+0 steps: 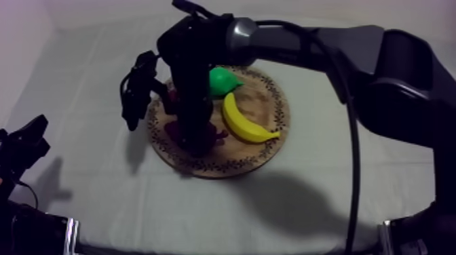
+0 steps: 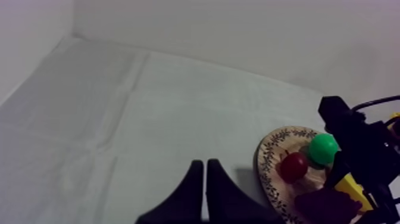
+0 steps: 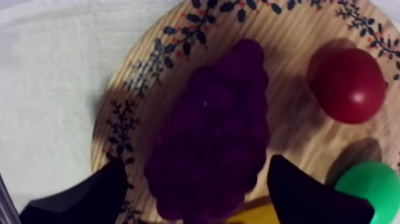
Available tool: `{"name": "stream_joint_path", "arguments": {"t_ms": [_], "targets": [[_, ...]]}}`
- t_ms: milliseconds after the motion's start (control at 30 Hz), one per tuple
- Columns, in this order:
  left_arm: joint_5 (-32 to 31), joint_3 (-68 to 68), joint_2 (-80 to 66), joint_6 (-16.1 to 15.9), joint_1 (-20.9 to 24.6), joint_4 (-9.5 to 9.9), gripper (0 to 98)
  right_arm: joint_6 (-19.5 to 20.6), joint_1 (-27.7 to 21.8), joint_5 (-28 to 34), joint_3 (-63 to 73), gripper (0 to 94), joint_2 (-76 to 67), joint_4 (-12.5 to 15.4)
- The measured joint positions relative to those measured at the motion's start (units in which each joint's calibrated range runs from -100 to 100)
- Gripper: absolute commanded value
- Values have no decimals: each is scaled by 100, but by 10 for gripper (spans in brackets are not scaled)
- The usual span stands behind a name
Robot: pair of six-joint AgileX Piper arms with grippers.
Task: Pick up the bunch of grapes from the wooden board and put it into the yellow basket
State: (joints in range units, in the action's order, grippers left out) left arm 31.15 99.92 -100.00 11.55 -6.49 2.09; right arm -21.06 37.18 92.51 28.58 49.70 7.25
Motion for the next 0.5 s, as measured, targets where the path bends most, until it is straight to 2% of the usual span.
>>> {"name": "stream_joint_path", "arguments": {"t_ms": [300, 500], "targets": [[0, 0, 0, 0, 0, 0, 1, -66, -94, -45, 284, 435, 313, 69], [0, 0, 0, 0, 0, 0, 1, -150, -146, -18, 233, 392, 190, 73]]}}
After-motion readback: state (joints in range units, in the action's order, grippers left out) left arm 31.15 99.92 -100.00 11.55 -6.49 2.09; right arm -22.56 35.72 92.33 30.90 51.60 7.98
